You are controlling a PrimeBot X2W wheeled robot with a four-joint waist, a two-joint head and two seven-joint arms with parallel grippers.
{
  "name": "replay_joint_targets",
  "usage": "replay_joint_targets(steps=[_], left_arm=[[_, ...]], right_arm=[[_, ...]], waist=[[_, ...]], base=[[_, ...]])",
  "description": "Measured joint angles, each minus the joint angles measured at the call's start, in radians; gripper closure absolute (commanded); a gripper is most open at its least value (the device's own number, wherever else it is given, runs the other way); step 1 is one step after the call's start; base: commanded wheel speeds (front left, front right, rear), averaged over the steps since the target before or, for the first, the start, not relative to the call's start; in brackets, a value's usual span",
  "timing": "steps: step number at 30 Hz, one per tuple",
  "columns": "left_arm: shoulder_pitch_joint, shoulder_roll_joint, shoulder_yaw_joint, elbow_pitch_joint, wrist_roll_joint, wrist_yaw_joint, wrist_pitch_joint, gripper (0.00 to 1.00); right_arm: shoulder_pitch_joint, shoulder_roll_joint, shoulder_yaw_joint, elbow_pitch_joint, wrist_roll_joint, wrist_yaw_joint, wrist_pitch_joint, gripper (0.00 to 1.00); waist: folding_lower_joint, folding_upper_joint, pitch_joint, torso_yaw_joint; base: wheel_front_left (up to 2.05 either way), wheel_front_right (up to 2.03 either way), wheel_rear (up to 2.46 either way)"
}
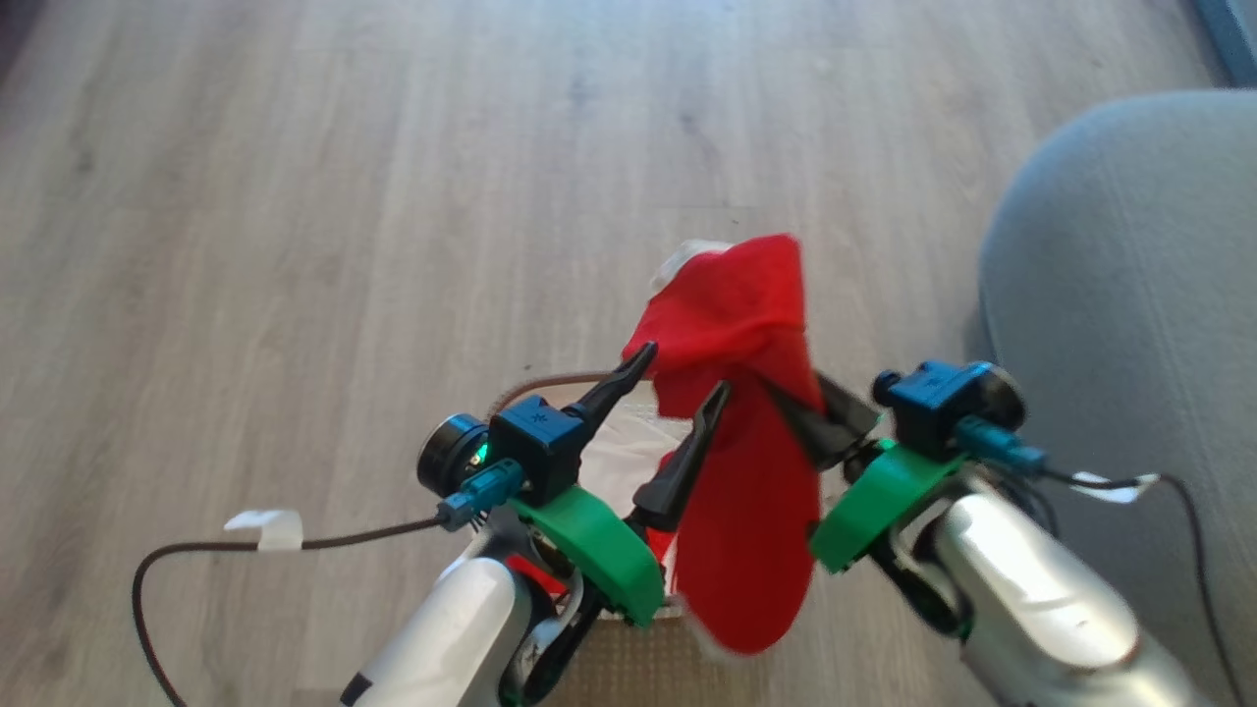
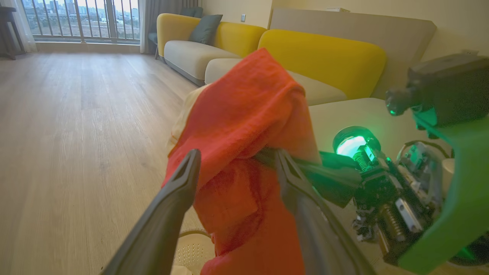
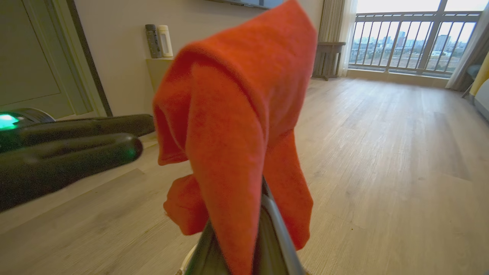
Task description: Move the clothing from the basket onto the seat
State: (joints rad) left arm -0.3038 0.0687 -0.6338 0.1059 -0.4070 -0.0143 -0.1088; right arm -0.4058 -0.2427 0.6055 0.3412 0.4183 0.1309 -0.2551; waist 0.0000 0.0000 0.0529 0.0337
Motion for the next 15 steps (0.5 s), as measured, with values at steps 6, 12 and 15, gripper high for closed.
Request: replay_joint_targets(steps=[6,12,15], left_arm=[[-0.005,0.001,-0.006,0.053,0.008,-0.005,-0.058,0.00],[-0.007,-0.003,-0.041,0.083,0.001,-0.019,-0.091,0.00],[-0.008,-0.006,-0.057,0.105,-0.005,-0.021,-0.104,0.00]], right_arm=[[0.004,-0.039,-0.071,-0.047,-0.023,0.000,0.000,1.00],[0.012,-0.069,-0.120,-0.080,-0.031,0.000,0.000,1.00],[0.025,-0.079,-0.156,-0.097,-0.036,0.000,0.000,1.00]], waist=[[0.0000,0.0000,0.017,-0.091],[0.0000,0.0000,0.033,-0.206],[0.0000,0.0000,0.042,-0.263]], base=[[0.00,0.00,0.00],[0.00,0.00,0.00],[0.00,0.00,0.00]])
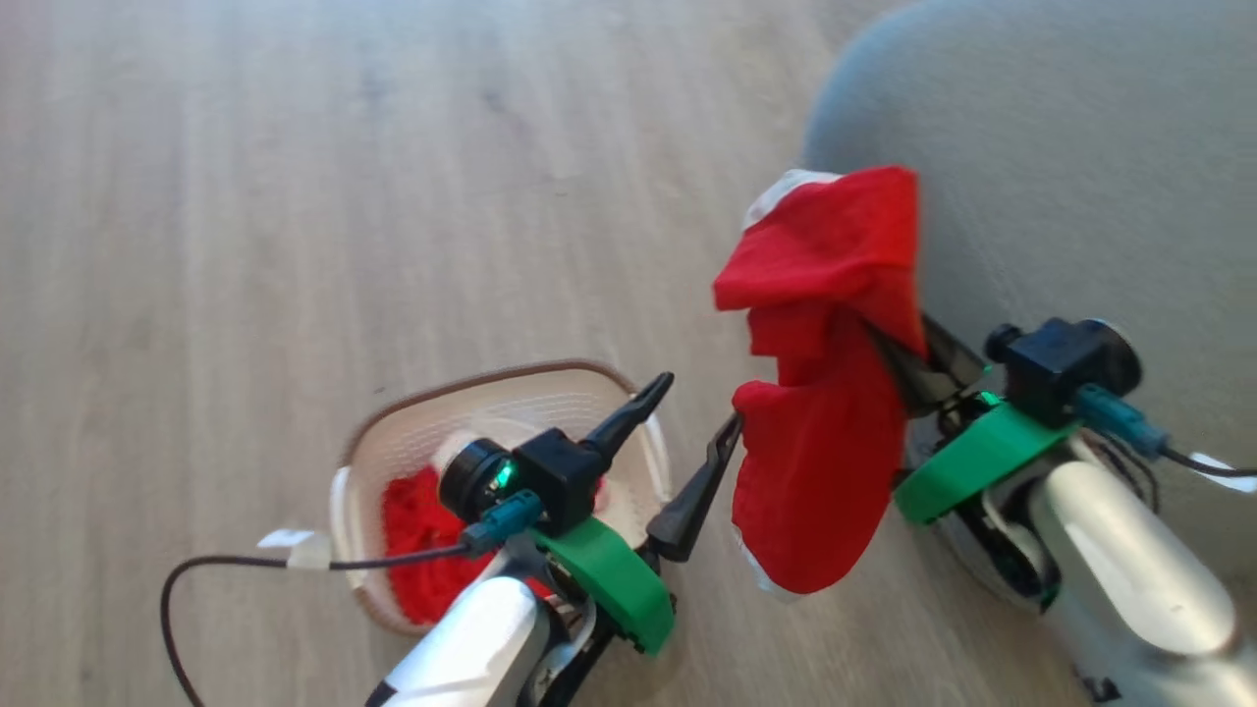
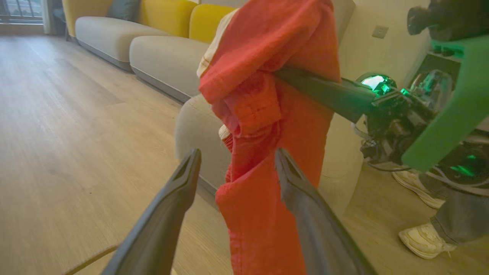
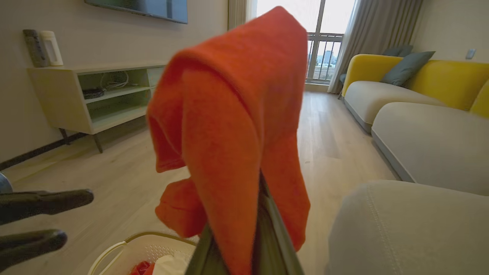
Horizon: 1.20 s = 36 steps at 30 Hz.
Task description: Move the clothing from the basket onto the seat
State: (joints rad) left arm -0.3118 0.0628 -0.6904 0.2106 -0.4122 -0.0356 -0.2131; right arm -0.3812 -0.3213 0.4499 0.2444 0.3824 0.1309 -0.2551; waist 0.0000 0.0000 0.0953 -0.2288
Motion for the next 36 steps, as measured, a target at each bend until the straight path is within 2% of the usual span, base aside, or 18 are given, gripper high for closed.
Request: replay_joint_targets(steps=[6,12,17,22,26,31,36], left_arm=[[-0.022,-0.002,-0.023,0.035,-0.003,-0.005,-0.016,0.00],[-0.035,-0.004,-0.030,0.051,-0.011,-0.005,-0.018,0.00],[-0.040,-0.005,-0.054,0.051,-0.013,-0.001,-0.026,0.00],[-0.107,-0.005,-0.069,0.048,-0.006,0.003,-0.022,0.00],[-0.189,-0.005,-0.070,0.033,0.015,0.004,-0.004,0.00],[-0.287,0.009,-0.066,-0.008,0.050,0.003,0.032,0.00],[-0.349,0.045,-0.044,-0.041,0.067,0.011,0.054,0.00]], right_arm=[[0.045,-0.015,-0.055,-0.020,-0.015,0.000,0.000,1.00],[0.067,-0.024,-0.087,-0.035,-0.022,0.000,0.000,1.00],[0.069,-0.026,-0.136,-0.047,-0.022,0.000,0.000,1.00],[0.048,-0.021,-0.208,-0.045,-0.006,0.000,0.000,1.00],[-0.070,-0.019,-0.269,-0.005,0.023,0.000,0.000,1.00],[-0.308,-0.031,-0.401,0.068,0.071,0.000,0.000,1.00],[-0.556,-0.092,-0.492,0.211,0.068,0.000,0.002,1.00]], waist=[[0.0001,0.0000,0.022,-0.089],[0.0000,0.0000,0.024,-0.134],[0.0000,0.0000,0.043,-0.141],[0.0000,0.0000,0.115,-0.131],[0.0001,0.0000,0.197,-0.119],[0.0003,0.0000,0.324,-0.102],[0.0005,-0.0001,0.458,-0.075]], base=[[0.00,0.00,0.00],[0.00,0.00,0.00],[0.00,0.00,0.00],[0.00,0.00,0.00],[0.00,0.00,0.00],[0.00,0.00,0.00],[0.00,0.00,0.00]])
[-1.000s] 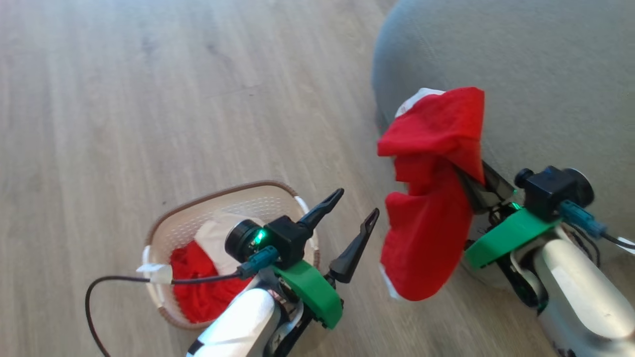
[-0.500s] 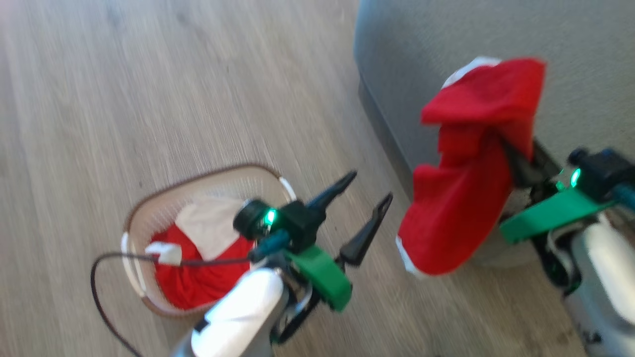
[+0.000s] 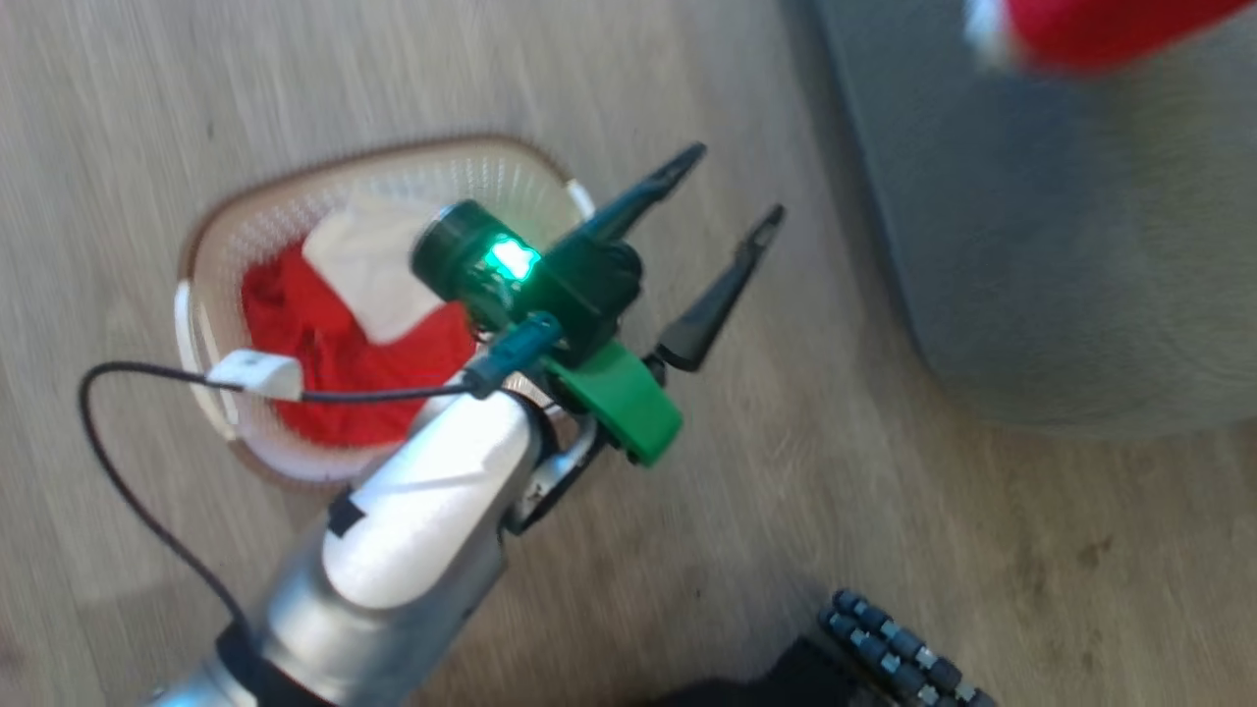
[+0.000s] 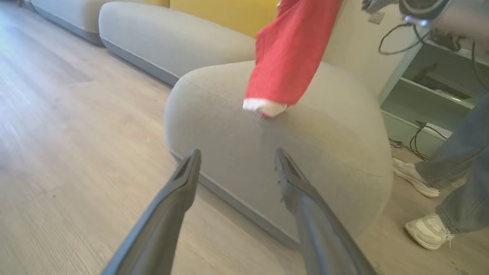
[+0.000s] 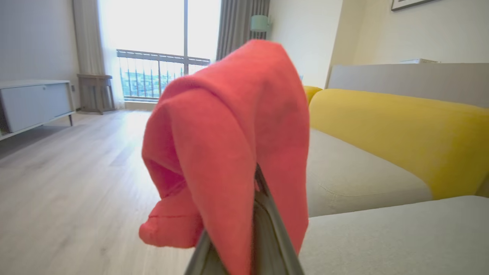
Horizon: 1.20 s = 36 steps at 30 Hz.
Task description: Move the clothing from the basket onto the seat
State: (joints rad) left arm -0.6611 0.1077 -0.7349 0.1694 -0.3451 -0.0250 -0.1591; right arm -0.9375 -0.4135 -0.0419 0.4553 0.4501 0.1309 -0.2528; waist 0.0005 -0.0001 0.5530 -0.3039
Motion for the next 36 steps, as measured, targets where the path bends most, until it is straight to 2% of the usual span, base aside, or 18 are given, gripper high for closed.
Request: replay_joint_targets(steps=[6,11,14,19,22,23,24,25,26,30,36], left_arm=[[0.005,0.041,0.034,-0.037,0.002,0.029,0.000,0.00],[0.052,0.086,0.053,-0.090,0.002,0.053,0.014,0.00],[0.064,0.100,0.066,-0.127,-0.003,0.074,0.027,0.00],[0.069,0.118,0.072,-0.174,-0.007,0.093,0.053,0.00],[0.076,0.139,0.081,-0.188,-0.007,0.109,0.066,0.00],[0.081,0.148,0.085,-0.191,-0.007,0.112,0.070,0.00],[0.090,0.156,0.089,-0.197,-0.007,0.118,0.072,0.00],[0.097,0.160,0.091,-0.202,-0.007,0.123,0.076,0.00],[0.104,0.164,0.092,-0.205,-0.007,0.125,0.079,0.00],[0.116,0.172,0.099,-0.209,-0.008,0.133,0.077,0.00],[0.117,0.161,0.108,-0.167,-0.047,0.129,0.049,0.00]], right_arm=[[-0.268,-0.156,-0.166,0.148,0.006,0.000,0.058,1.00],[-0.438,-0.282,-0.301,0.270,-0.091,0.000,0.105,1.00],[-0.465,-0.263,-0.347,0.349,-0.118,0.000,0.103,1.00],[-0.386,-0.110,-0.388,0.505,-0.125,0.000,0.036,1.00],[-0.336,-0.049,-0.404,0.559,-0.124,0.000,0.012,1.00],[-0.331,-0.038,-0.404,0.569,-0.125,0.000,0.008,0.82],[-0.331,-0.030,-0.405,0.572,-0.125,0.000,0.004,0.82],[-0.331,-0.028,-0.405,0.573,-0.125,0.000,0.001,0.49],[-0.331,-0.027,-0.403,0.573,-0.125,0.000,0.000,0.00],[-0.299,-0.027,-0.368,0.538,-0.125,0.000,-0.002,0.00],[-0.155,-0.021,-0.256,0.444,-0.115,0.000,-0.002,0.00]], waist=[[0.0000,0.0000,0.112,0.067],[-0.0006,0.0000,0.174,0.119],[-0.0005,0.0000,0.221,0.122],[-0.0003,0.0000,0.293,0.104],[-0.0003,0.0000,0.321,0.080],[-0.0003,0.0000,0.326,0.070],[-0.0003,0.0000,0.329,0.059],[-0.0003,0.0000,0.331,0.049],[-0.0003,0.0000,0.331,0.040],[-0.0006,0.0000,0.290,0.016],[-0.0006,0.0000,0.215,0.007]], base=[[0.00,0.00,0.00],[0.00,0.00,0.00],[0.00,0.00,0.00],[0.00,0.00,0.00],[0.00,0.00,0.00],[0.00,0.00,0.00],[0.00,0.00,0.00],[0.00,0.00,0.00],[0.00,0.00,0.00],[0.00,0.00,0.00],[0.00,0.00,0.00]])
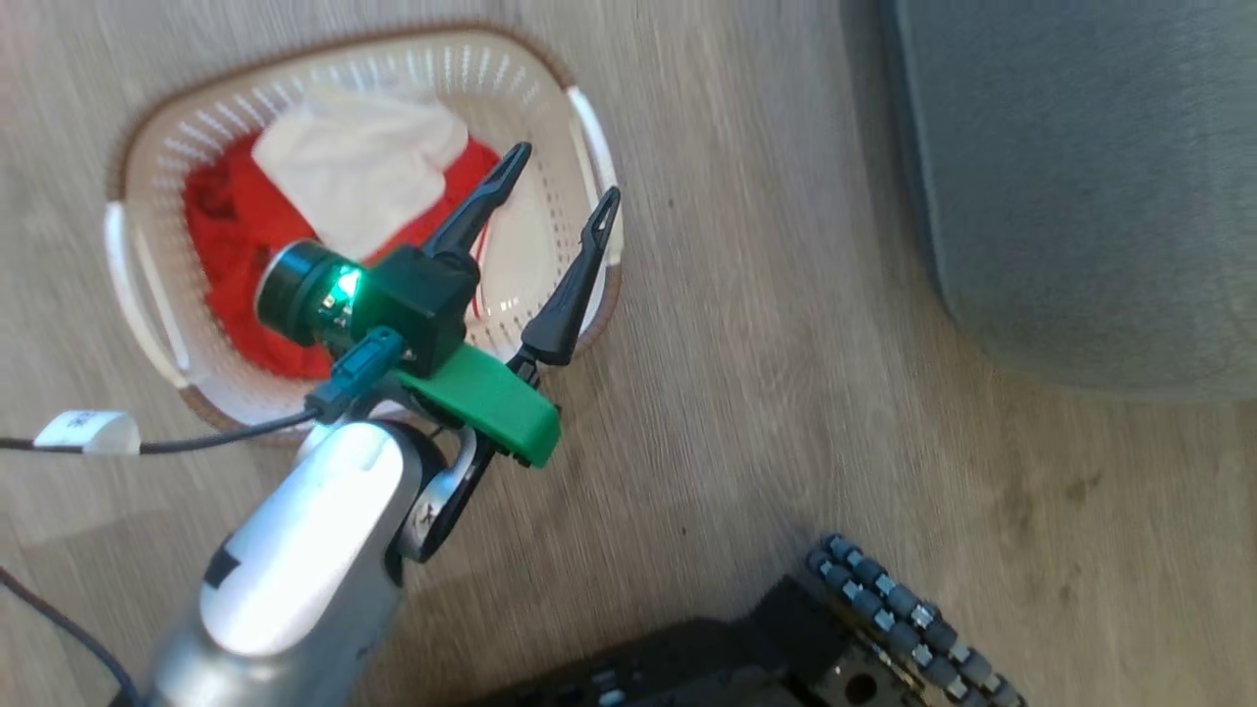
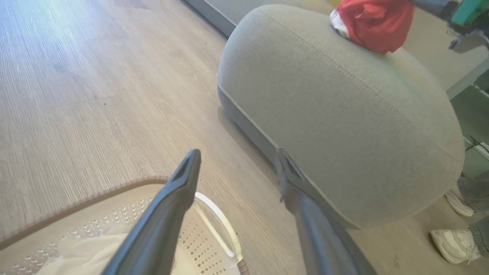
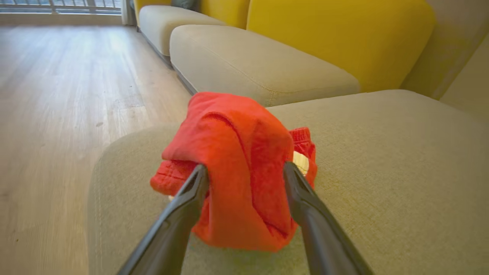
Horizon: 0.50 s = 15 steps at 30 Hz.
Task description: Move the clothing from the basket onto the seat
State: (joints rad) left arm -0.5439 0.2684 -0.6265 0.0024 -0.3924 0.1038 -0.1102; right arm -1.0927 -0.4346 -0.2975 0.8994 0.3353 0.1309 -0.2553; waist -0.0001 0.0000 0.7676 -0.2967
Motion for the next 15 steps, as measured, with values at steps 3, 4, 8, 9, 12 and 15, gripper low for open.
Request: replay_joint_targets(steps=[3,4,8,9,12,15], left_arm=[[0.020,-0.020,0.011,0.041,-0.033,-0.005,-0.033,0.00],[0.032,-0.024,0.014,0.057,-0.043,-0.005,-0.046,0.00],[0.081,-0.040,0.030,0.120,-0.078,-0.012,-0.090,0.00],[0.092,-0.046,0.037,0.133,-0.087,-0.013,-0.101,0.00],[0.119,-0.060,0.059,0.169,-0.106,-0.013,-0.122,0.00],[0.149,-0.073,0.097,0.207,-0.122,-0.013,-0.136,0.00]], right_arm=[[0.137,0.012,0.055,-0.098,0.017,0.000,0.000,0.00],[0.184,0.019,0.068,-0.137,0.021,0.000,0.000,0.00],[0.362,0.059,0.103,-0.296,0.025,0.000,0.000,0.00],[0.405,0.074,0.103,-0.337,0.025,0.000,0.000,0.00],[0.520,0.107,0.110,-0.444,0.001,0.000,0.000,0.00],[0.612,0.145,0.112,-0.536,-0.029,0.000,0.000,0.00]], waist=[[0.0000,0.0000,-0.059,0.000],[0.0000,0.0000,-0.080,0.001],[0.0000,0.0001,-0.169,0.009],[-0.0001,0.0001,-0.192,0.013],[-0.0001,0.0001,-0.260,0.029],[-0.0001,0.0001,-0.323,0.053]], base=[[0.00,0.00,0.00],[0.00,0.00,0.00],[0.00,0.00,0.00],[0.00,0.00,0.00],[0.00,0.00,0.00],[0.00,0.00,0.00]])
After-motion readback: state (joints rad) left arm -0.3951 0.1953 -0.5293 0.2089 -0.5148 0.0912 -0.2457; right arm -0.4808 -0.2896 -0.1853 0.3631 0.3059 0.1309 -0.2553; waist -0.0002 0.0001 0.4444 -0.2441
